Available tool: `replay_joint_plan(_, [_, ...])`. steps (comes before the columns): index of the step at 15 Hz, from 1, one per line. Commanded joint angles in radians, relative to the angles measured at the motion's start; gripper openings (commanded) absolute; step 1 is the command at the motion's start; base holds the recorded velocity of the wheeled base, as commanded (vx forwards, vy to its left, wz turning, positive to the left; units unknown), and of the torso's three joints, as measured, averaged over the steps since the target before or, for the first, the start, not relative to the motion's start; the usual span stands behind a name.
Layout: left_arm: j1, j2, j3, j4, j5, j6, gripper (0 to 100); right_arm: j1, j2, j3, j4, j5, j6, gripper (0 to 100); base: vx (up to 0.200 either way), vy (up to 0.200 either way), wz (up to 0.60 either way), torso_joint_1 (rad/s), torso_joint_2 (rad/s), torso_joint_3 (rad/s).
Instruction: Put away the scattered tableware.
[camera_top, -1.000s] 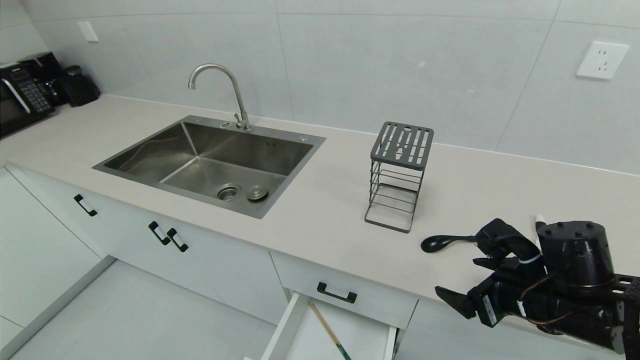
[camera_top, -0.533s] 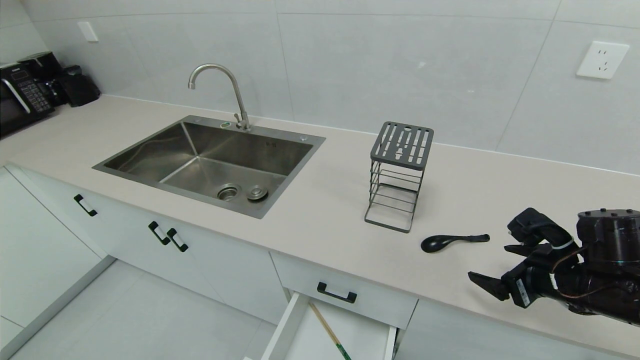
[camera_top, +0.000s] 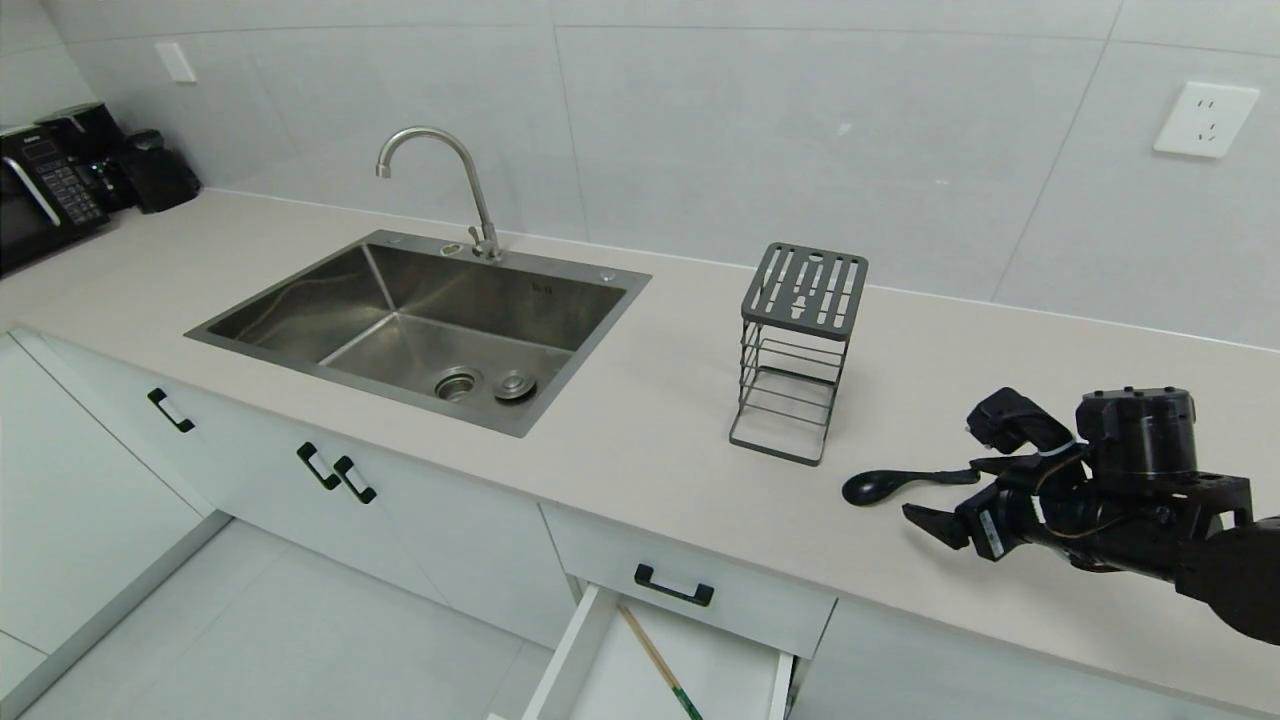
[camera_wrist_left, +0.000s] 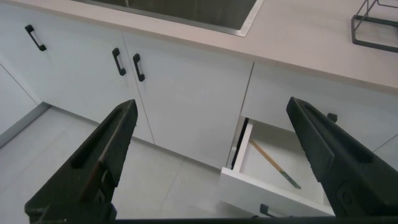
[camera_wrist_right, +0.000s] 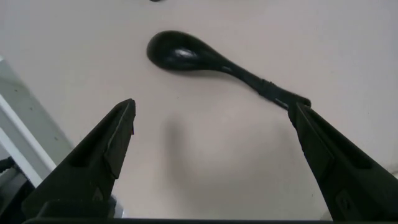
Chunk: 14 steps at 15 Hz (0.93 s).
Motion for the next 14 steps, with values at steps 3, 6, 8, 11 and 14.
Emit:
replay_joint_plan(3, [0.000,0.000,0.000,0.000,0.000,0.000,100,-0.007,0.112,-0.041,-0.014,0.004,0.000,100,0.000,0.000,0.00,0.000,0.00,0.000])
replay_joint_plan(6, [0.000,0.000,0.000,0.000,0.000,0.000,100,-0.033,0.167,-0.110,-0.020,0.041,-0.003,100,0.000,0.000,0.00,0.000,0.00,0.000])
replay_joint_plan(8, [0.000,0.000,0.000,0.000,0.000,0.000,100,-0.030,0.189,-0.127,-0.030,0.067,-0.005,100,0.000,0.000,0.00,0.000,0.00,0.000])
replay_joint_plan(11, [0.000,0.000,0.000,0.000,0.000,0.000,100,-0.030,0.213,-0.157,-0.046,0.090,-0.003,100,0.000,0.000,0.00,0.000,0.00,0.000])
replay_joint_plan(14, [0.000,0.000,0.000,0.000,0.000,0.000,100,-0.028,0.256,-0.199,-0.053,0.102,-0.005,100,0.000,0.000,0.00,0.000,0.00,0.000])
